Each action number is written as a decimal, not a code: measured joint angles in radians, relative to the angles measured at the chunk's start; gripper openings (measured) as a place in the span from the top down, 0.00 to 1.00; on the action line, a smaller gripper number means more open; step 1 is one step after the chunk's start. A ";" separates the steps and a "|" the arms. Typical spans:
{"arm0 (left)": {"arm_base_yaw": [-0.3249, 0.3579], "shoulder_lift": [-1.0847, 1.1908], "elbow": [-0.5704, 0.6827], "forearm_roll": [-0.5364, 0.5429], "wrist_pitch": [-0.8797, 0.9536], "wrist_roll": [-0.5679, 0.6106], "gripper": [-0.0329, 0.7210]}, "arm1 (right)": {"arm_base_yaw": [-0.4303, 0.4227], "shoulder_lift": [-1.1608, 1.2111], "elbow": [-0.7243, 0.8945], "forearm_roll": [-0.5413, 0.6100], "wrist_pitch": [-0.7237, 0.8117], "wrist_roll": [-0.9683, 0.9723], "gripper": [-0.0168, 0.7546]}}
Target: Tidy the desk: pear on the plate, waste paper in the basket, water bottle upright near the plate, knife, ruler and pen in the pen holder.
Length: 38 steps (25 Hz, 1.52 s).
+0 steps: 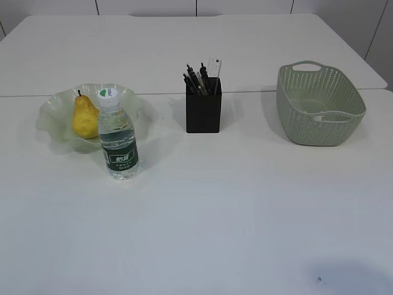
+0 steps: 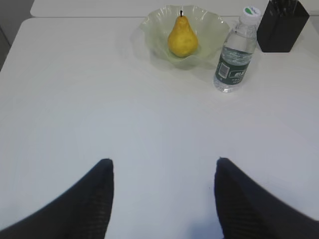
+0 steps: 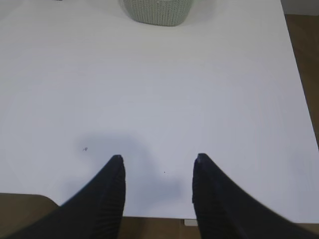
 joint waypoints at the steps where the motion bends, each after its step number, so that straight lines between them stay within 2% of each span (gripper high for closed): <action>1: 0.000 -0.013 0.000 0.000 0.000 0.000 0.36 | 0.000 -0.020 0.000 0.000 0.002 0.000 0.54; 12: -0.002 -0.121 0.000 -0.028 0.006 0.000 0.36 | 0.000 -0.264 0.009 0.000 0.008 0.002 0.54; 19: -0.002 -0.125 0.000 -0.029 0.006 0.000 0.36 | 0.000 -0.452 0.113 0.008 0.016 0.002 0.54; 22: -0.002 -0.125 0.004 -0.012 0.006 0.000 0.36 | 0.000 -0.462 0.146 0.010 0.016 0.002 0.54; 30: -0.002 -0.125 0.144 -0.006 0.006 0.000 0.36 | 0.000 -0.462 0.223 0.029 0.010 0.002 0.54; 38: -0.002 -0.125 0.229 0.036 -0.048 0.000 0.36 | 0.000 -0.462 0.301 0.032 -0.104 0.002 0.54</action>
